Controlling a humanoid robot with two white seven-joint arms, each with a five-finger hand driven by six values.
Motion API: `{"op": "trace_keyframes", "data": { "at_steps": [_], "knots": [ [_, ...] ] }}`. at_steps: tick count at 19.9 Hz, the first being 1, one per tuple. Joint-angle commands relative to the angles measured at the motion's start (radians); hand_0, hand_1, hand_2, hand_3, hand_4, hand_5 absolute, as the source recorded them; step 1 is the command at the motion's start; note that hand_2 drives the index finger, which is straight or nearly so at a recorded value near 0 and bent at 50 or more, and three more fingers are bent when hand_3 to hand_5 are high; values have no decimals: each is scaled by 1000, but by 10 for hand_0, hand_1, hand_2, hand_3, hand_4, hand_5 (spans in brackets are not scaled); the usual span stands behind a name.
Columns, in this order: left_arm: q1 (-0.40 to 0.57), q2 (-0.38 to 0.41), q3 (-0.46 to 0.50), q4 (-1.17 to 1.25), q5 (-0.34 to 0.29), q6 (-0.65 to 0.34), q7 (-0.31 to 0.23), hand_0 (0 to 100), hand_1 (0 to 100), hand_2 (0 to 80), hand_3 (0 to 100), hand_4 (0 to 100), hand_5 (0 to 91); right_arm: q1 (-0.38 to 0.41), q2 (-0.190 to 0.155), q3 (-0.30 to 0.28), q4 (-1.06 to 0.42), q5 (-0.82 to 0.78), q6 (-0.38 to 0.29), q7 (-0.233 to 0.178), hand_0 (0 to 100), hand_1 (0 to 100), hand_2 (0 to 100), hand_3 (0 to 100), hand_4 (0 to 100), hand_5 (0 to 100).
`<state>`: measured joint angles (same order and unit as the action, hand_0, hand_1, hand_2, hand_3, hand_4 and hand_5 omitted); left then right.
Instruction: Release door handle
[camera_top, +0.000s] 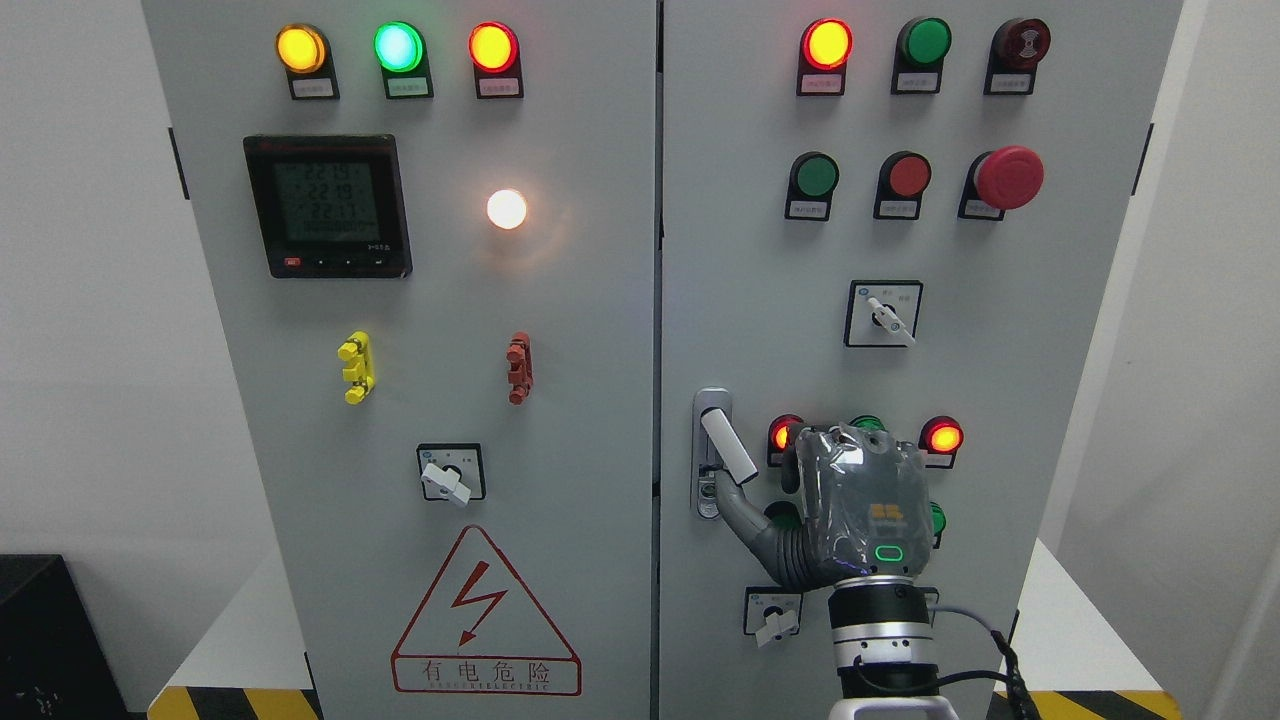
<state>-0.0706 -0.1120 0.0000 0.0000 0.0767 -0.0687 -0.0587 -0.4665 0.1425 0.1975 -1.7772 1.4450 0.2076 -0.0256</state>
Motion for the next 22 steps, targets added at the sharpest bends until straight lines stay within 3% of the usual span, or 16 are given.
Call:
{"op": "trace_keyframes", "data": {
  "at_steps": [1,22],
  "knots": [
    [0,0,-20,-15,0,0,0,0,0,24,86,13,0,2,0,-19,-5,0,-1,3,277,372,821,1000,1000,966],
    [0,0,-20,-17,0,1,-1,0,0,24,87,13,0,-6,0,-44,-25,-6,-2,3,316,358,821,1000,1000,966]
  ]
}}
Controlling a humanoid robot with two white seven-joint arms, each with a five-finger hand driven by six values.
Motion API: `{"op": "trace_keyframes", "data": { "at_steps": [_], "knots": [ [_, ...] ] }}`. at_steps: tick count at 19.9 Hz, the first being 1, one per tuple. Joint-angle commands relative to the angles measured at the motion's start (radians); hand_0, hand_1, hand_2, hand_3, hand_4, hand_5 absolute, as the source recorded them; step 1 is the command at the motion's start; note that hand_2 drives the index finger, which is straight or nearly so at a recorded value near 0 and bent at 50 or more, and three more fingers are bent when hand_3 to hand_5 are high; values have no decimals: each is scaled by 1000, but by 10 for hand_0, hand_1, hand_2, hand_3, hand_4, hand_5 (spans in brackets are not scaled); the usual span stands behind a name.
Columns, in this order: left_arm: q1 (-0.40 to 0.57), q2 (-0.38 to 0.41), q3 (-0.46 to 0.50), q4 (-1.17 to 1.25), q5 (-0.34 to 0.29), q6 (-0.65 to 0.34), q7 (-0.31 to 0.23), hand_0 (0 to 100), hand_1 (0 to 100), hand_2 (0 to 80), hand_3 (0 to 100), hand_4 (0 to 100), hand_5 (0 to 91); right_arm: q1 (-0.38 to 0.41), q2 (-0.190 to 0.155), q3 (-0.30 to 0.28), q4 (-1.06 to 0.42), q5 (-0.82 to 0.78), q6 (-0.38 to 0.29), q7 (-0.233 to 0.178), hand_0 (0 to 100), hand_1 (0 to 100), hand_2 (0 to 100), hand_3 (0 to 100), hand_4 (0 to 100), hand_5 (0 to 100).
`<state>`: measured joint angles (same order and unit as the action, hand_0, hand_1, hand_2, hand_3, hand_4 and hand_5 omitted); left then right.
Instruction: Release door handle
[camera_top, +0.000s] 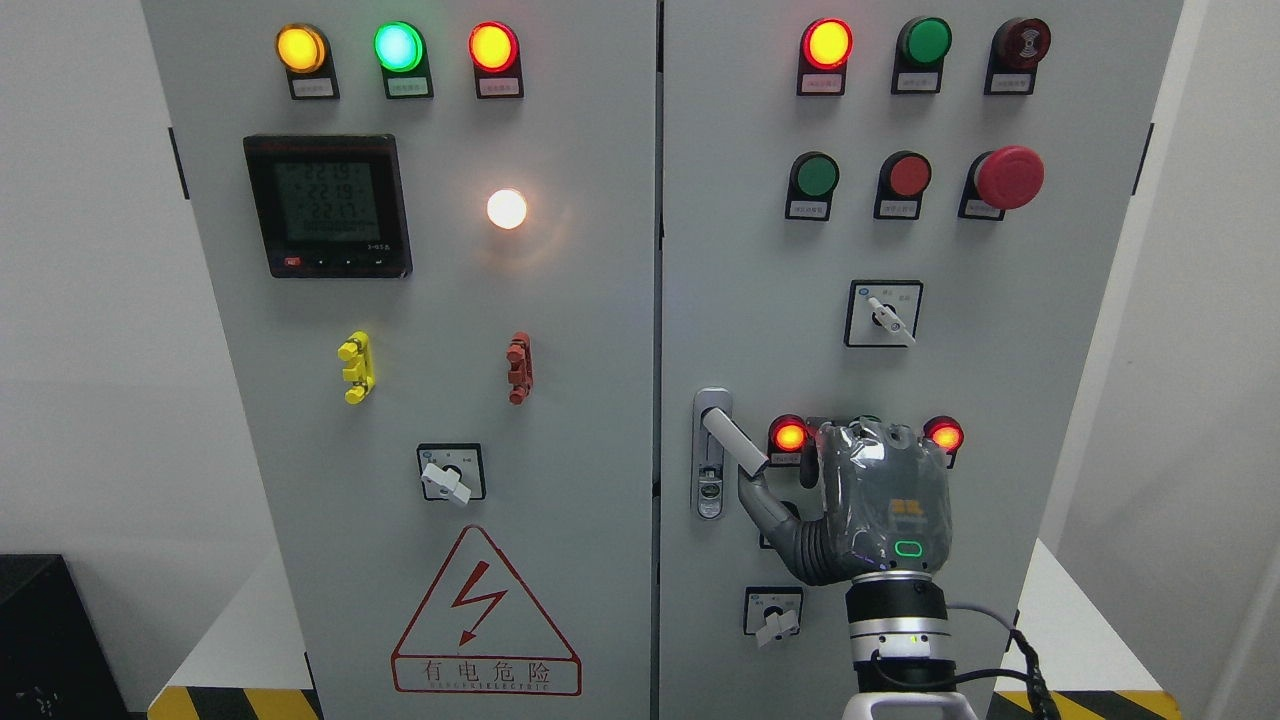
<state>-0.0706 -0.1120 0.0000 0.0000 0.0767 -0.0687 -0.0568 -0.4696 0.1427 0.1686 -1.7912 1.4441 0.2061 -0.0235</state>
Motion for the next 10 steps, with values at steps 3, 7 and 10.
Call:
{"op": "trace_keyframes", "data": {
  "at_steps": [3,7,10],
  "knots": [
    [0,0,-20,-15,0,0,-1,0,0,23,89,12,0,-6,0,-15,-16,-21,-1,0,319,353,821,1000,1000,966],
    [0,0,-20,-17,0,0,-1,0,0,23,87,13,0,-9,0,-15,-16,-21,-1,0,322,349,819,1000,1000,966],
    [0,0,-20,-15,0,0,-1,0,0,22,88,12,0,-17,2,-18,-17,-21,0,0,324,348,820,1000,1000,967]
  ]
}}
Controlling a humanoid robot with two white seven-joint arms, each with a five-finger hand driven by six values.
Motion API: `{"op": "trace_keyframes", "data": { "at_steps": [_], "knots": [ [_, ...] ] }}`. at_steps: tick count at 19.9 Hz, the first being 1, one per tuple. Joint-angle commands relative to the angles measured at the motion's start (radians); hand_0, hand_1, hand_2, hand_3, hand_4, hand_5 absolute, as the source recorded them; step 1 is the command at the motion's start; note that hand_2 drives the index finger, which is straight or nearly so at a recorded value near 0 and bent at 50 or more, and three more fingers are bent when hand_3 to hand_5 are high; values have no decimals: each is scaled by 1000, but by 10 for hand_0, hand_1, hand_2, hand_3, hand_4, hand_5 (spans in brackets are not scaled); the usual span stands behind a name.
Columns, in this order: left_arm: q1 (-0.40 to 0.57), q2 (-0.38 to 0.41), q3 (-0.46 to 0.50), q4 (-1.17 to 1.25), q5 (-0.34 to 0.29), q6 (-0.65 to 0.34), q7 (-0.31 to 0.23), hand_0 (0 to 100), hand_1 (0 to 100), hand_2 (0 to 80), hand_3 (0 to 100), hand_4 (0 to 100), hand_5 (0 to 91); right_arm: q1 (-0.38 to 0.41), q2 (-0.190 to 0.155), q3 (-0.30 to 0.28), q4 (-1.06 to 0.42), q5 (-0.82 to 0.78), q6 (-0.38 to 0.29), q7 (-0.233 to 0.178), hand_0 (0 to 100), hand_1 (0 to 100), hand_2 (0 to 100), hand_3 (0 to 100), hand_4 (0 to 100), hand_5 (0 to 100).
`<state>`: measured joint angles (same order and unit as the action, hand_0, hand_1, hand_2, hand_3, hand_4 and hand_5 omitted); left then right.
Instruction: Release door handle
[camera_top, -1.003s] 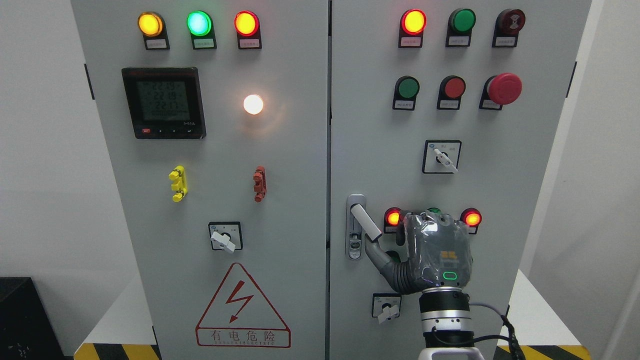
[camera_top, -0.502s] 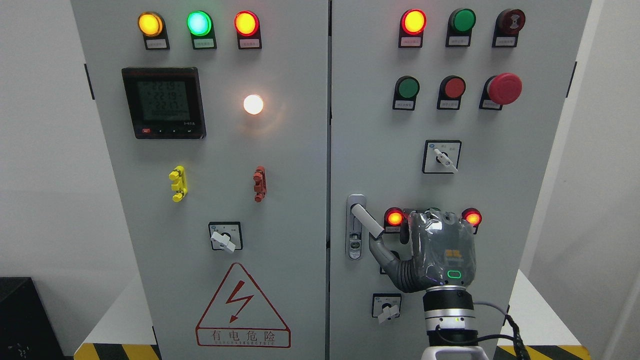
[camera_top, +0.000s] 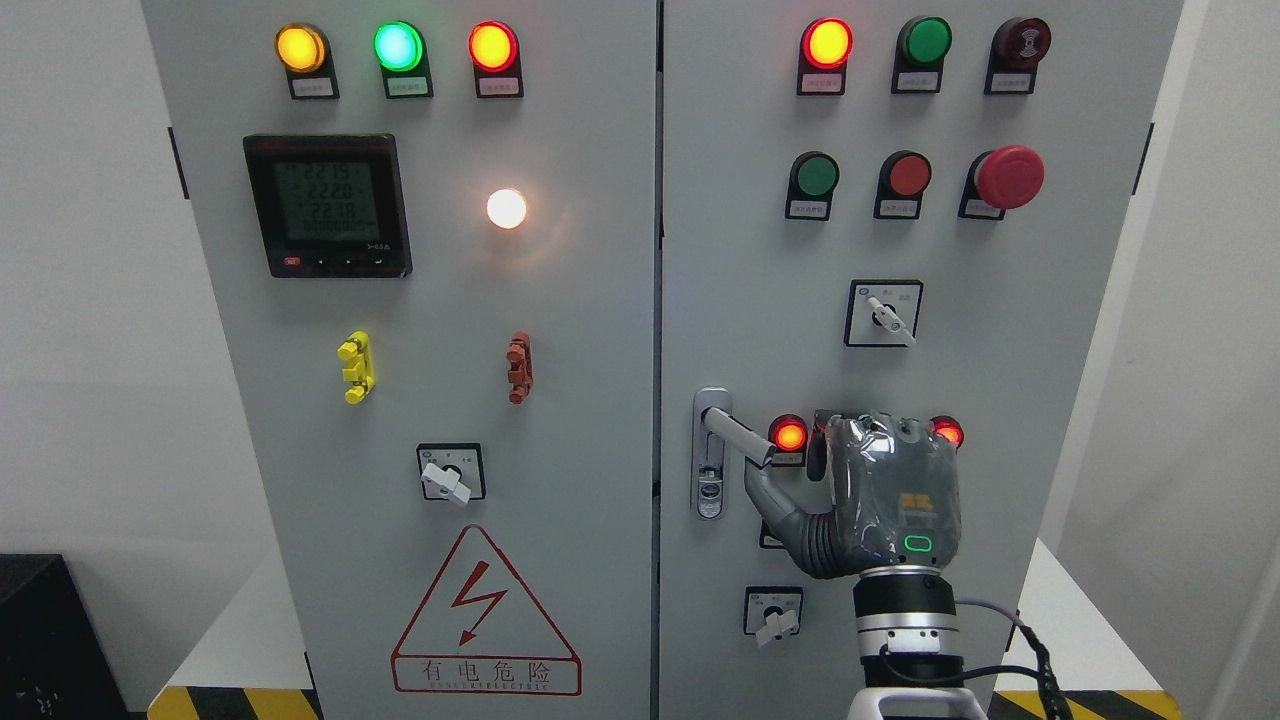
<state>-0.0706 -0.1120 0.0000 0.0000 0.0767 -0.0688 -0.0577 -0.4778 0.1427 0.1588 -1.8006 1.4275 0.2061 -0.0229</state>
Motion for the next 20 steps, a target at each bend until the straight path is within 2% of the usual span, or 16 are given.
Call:
{"op": "trace_keyframes", "data": {
  "at_steps": [1,14,20],
  "knots": [
    [0,0,-20,-17,0,0,-1,0,0,22,87,12,0,-8,1,-15,-8,-4,-1,0,325,347,819,1000,1000,967],
    [0,0,-20,-17,0,0,-1,0,0,23,85,12,0,-12,3,-18,-8,-4,-4,0,329,343,815,1000,1000,967],
    [0,0,-20,-17,0,0,-2,0,0,23,86,12,0,47,0,-10,-39,-9,-19,-2,332,340,813,1000,1000,968]
  ]
}}
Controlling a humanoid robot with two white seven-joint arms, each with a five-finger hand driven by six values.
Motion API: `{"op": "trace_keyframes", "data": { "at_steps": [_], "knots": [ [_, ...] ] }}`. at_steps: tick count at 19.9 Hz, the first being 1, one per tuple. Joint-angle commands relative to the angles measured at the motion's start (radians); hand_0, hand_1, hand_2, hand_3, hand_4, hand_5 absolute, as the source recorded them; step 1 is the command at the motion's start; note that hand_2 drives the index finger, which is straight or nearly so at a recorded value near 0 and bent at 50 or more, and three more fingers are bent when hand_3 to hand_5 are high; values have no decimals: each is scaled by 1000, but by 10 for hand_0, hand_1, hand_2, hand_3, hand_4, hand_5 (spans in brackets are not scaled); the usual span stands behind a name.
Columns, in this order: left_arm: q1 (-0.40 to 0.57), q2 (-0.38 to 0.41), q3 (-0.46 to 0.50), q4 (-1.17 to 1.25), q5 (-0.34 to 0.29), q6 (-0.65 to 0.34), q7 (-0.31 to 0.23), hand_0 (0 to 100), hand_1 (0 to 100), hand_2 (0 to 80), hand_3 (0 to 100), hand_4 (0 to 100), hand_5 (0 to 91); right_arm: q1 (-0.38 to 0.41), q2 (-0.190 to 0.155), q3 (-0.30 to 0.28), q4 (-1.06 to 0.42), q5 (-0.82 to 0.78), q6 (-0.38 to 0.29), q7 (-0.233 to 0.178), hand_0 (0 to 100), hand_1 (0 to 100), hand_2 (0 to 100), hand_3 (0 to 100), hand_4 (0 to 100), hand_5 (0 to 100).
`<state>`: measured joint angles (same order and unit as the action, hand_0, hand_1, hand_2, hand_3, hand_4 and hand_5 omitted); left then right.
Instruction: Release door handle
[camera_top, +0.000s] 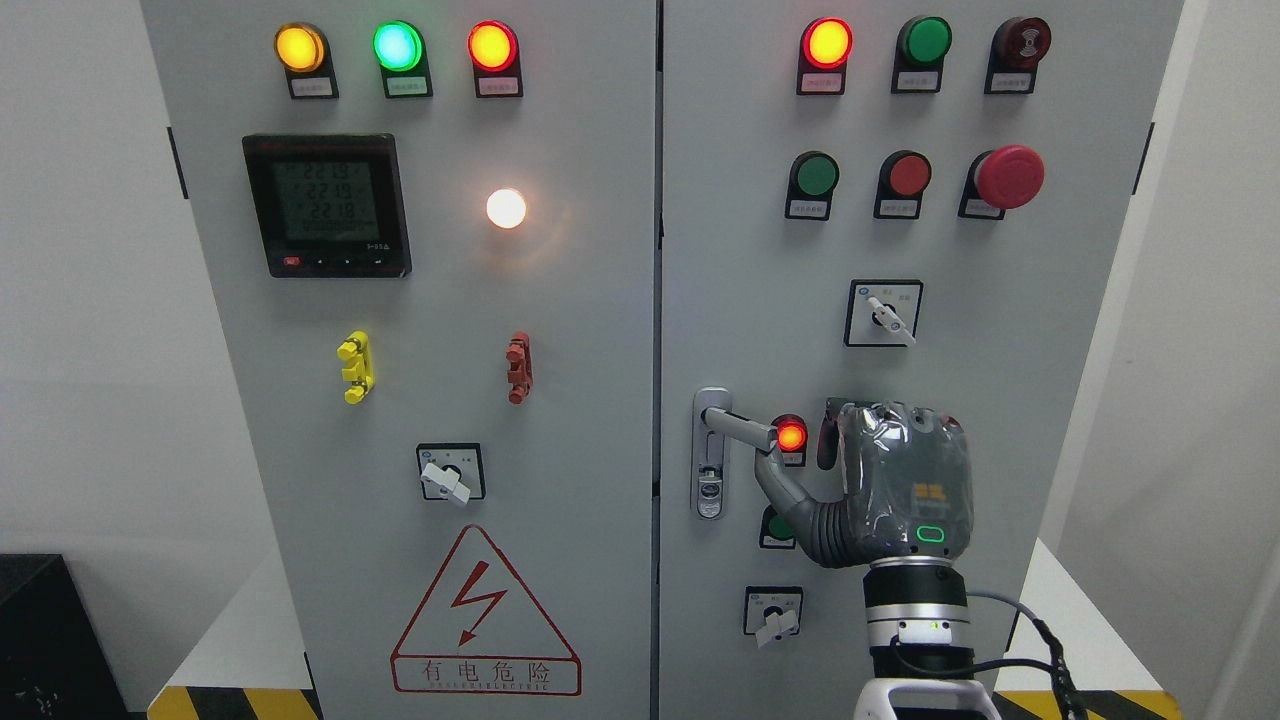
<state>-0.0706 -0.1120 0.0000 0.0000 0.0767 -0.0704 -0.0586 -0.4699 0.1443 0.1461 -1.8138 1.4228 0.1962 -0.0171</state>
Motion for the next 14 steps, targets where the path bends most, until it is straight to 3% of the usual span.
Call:
{"op": "trace_keyframes", "data": {
  "at_steps": [1,4,8,9,10,14],
  "knots": [
    [0,0,-20,-17,0,1,0,0,0,22,87,12,0,52,-5,0,-32,-4,-14,-12,333,340,810,1000,1000,968],
    [0,0,-20,-15,0,1,-1,0,0,22,86,12,0,109,-11,-5,-67,-4,-40,-58,335,339,757,1000,992,965],
    [0,0,-20,-15,0,1,-1,0,0,22,85,12,0,226,-11,-49,-166,-5,-95,-76,339,320,594,1000,854,852],
    [0,0,-20,-17,0,1,-1,0,0,22,85,12,0,253,-11,-66,-189,-5,-121,-78,339,316,543,957,825,812],
    [0,0,-20,-17,0,1,0,0,0,22,85,12,0,272,-9,-91,-209,-5,-145,-81,338,309,483,846,747,725],
    [0,0,-20,-17,0,1,0,0,0,23,84,12,0,322,-6,-177,-262,-24,-225,-107,327,284,297,456,405,324]
  ]
}}
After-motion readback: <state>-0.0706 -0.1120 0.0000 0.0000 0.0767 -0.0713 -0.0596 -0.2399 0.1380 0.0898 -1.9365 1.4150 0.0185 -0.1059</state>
